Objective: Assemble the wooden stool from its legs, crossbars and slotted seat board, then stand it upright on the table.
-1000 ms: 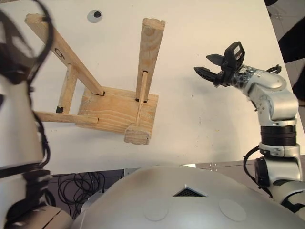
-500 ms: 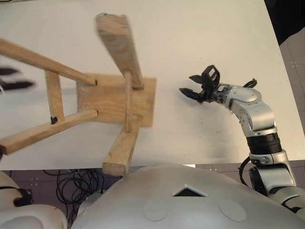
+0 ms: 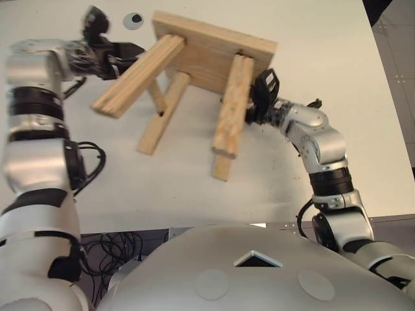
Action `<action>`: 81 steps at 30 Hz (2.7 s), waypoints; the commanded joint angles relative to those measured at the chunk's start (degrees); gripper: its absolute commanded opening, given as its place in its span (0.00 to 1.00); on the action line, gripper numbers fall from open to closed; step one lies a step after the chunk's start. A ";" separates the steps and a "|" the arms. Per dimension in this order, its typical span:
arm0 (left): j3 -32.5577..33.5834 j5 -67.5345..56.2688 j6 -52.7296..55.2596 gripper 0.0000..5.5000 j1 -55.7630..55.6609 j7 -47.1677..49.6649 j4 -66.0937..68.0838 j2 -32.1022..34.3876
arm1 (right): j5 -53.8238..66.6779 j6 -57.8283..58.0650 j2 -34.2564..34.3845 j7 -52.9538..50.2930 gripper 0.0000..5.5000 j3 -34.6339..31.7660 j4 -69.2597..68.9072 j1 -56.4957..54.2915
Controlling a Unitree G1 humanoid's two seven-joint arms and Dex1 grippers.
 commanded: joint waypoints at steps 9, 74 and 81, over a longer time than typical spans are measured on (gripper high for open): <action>4.25 -0.07 -7.70 0.68 3.28 10.49 2.72 2.23 | 0.29 -0.15 -12.89 8.15 0.59 -5.32 -2.15 6.32; -13.95 3.01 -35.49 0.68 -4.85 -12.89 -20.67 12.33 | 1.56 -21.33 -1.36 16.90 0.59 -7.60 4.15 3.59; -8.39 -17.48 -10.84 0.68 -1.66 -13.67 -33.17 25.50 | 2.66 -23.06 -2.66 14.40 0.59 -11.78 5.18 5.35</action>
